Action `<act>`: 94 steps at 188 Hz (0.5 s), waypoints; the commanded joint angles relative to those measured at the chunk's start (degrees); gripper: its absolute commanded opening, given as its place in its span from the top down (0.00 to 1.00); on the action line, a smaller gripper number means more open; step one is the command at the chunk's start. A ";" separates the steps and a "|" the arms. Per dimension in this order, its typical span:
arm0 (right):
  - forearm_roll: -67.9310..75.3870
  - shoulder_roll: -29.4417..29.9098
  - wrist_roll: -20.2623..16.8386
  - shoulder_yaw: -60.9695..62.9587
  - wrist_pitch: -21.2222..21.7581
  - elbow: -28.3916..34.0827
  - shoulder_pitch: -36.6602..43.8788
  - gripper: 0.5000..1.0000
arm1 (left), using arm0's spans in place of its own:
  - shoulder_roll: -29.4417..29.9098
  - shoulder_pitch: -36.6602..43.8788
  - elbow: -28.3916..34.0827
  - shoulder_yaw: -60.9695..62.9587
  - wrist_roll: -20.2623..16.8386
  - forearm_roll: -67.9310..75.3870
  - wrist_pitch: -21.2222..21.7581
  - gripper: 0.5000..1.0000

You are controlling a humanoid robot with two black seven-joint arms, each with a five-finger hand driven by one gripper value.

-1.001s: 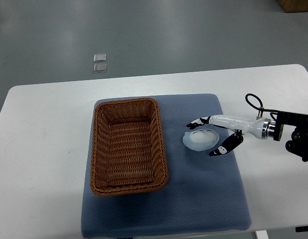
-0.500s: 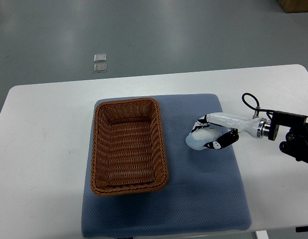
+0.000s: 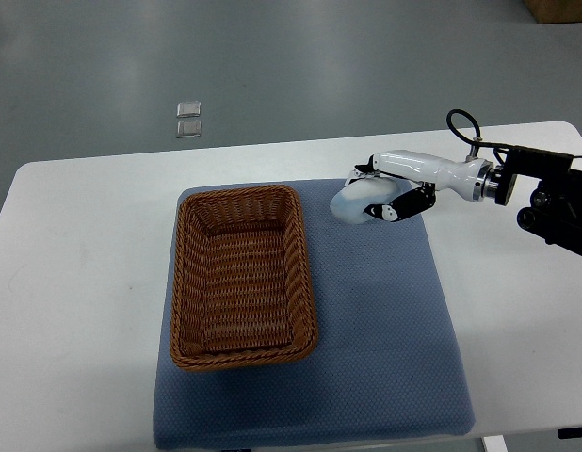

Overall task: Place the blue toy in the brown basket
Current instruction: 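Carry the held toy over the wicker basket with the right hand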

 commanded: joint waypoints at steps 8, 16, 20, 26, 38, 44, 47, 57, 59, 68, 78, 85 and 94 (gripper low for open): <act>0.03 3.59 0.12 -1.67 1.39 -1.38 3.34 1.00 | 0.00 -0.03 0.04 0.00 0.00 -0.07 0.00 0.00; 0.03 4.82 0.29 -2.73 1.39 -2.09 4.40 1.00 | 0.00 -0.03 0.04 -0.09 -0.09 0.01 0.00 0.00; 0.21 5.44 0.38 -3.25 1.39 -2.35 4.84 1.00 | 0.00 -0.03 0.04 0.00 0.00 0.01 0.00 0.00; 0.65 6.40 0.38 -4.13 1.39 -2.61 5.37 1.00 | 0.00 -0.03 0.04 -0.09 0.00 0.01 0.00 0.00; 1.44 8.16 0.47 -5.45 1.39 -2.97 6.51 1.00 | 0.00 -0.03 0.04 -0.09 0.00 0.01 0.00 0.00; 1.70 8.95 0.47 -5.81 1.39 -3.32 6.95 1.00 | 0.00 -0.03 0.04 -0.09 0.00 -0.07 0.00 0.00; 1.79 9.22 0.47 -5.89 1.48 -3.41 7.13 1.00 | 0.00 -0.03 0.04 -0.09 0.00 -0.07 0.00 0.00; 1.97 10.54 0.47 -6.25 1.48 -4.11 7.65 1.00 | 0.00 -0.03 0.04 -0.09 0.00 0.01 0.00 0.00; 2.05 10.89 0.47 -6.25 1.48 -4.29 7.83 1.00 | 0.00 -0.12 0.04 -0.09 0.00 0.01 0.00 0.00; 2.05 12.73 0.47 -6.33 1.48 -5.16 8.27 1.00 | 0.00 -0.12 0.04 -0.09 0.00 0.01 0.00 0.00; 2.05 13.88 0.47 -6.77 1.48 -5.69 8.44 0.98 | 0.00 -0.12 0.04 -0.09 0.00 -0.07 0.00 0.00; 2.05 14.67 0.47 -7.04 1.83 -6.31 8.53 0.96 | 0.00 -0.12 0.04 -0.09 0.00 0.01 0.00 0.00; 2.05 15.46 0.47 -7.12 2.01 -6.66 9.06 0.94 | 0.00 -0.12 0.04 -0.09 0.00 0.01 0.00 0.00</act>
